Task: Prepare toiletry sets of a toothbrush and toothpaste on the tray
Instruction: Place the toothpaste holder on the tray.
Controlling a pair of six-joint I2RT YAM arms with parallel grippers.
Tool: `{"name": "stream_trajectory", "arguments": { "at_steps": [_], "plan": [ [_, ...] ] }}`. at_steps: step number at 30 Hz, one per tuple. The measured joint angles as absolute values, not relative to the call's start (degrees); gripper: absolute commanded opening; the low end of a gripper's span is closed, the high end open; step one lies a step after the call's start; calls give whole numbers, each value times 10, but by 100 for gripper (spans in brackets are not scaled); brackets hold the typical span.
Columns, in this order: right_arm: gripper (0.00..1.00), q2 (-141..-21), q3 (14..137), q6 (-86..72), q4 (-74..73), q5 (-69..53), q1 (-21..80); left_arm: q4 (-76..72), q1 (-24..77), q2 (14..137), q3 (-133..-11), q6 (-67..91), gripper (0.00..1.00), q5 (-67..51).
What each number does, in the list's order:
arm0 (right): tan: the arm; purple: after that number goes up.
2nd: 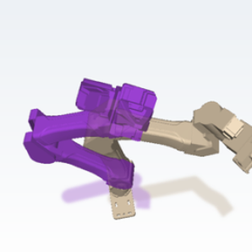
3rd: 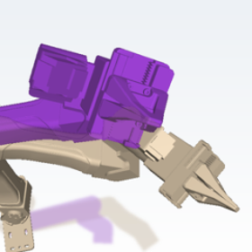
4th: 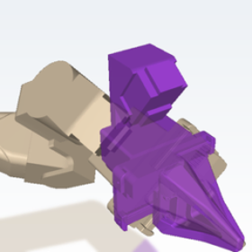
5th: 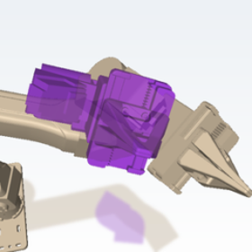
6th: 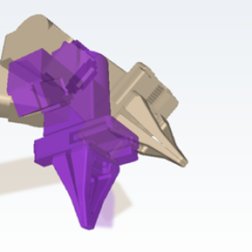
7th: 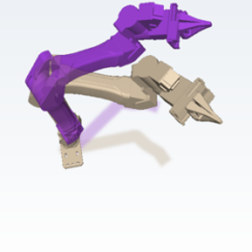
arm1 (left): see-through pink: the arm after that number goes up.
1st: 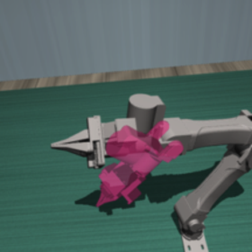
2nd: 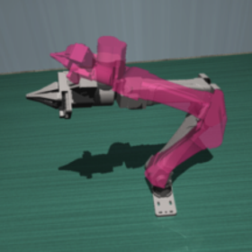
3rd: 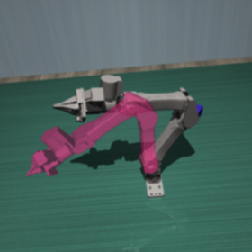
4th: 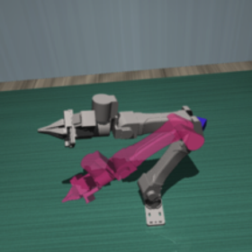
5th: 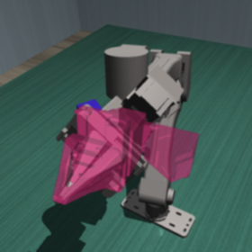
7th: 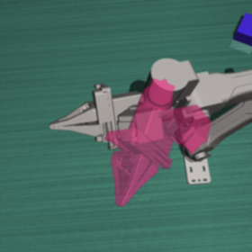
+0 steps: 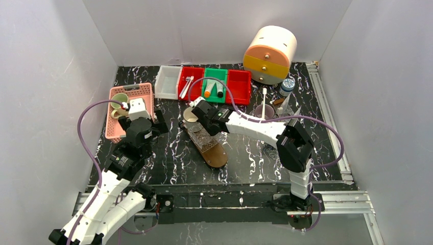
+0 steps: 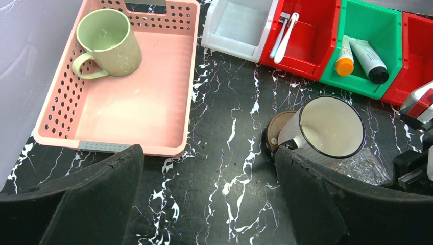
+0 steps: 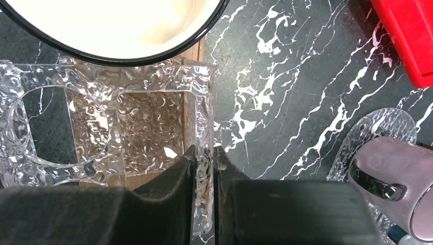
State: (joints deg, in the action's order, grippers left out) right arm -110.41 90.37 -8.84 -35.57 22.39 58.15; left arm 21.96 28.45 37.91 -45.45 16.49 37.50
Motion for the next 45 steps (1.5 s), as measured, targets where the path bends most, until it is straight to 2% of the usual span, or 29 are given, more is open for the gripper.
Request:
{"name": "stream_trajectory", "arguments": {
  "at_steps": [3, 17, 33, 45],
  "plan": [
    [13, -1107, 910, -90, -364, 227, 582, 220, 283, 379, -455, 165, 98, 375],
    [19, -1112, 933, -100, -391, 265, 601, 220, 279, 379, -455, 165, 98, 371],
    [20, -1138, 952, -130, -406, 312, 617, 220, 274, 379, -454, 167, 98, 368],
    [29, -1140, 952, -126, -404, 331, 617, 220, 270, 379, -454, 167, 98, 365]
  ]
}}
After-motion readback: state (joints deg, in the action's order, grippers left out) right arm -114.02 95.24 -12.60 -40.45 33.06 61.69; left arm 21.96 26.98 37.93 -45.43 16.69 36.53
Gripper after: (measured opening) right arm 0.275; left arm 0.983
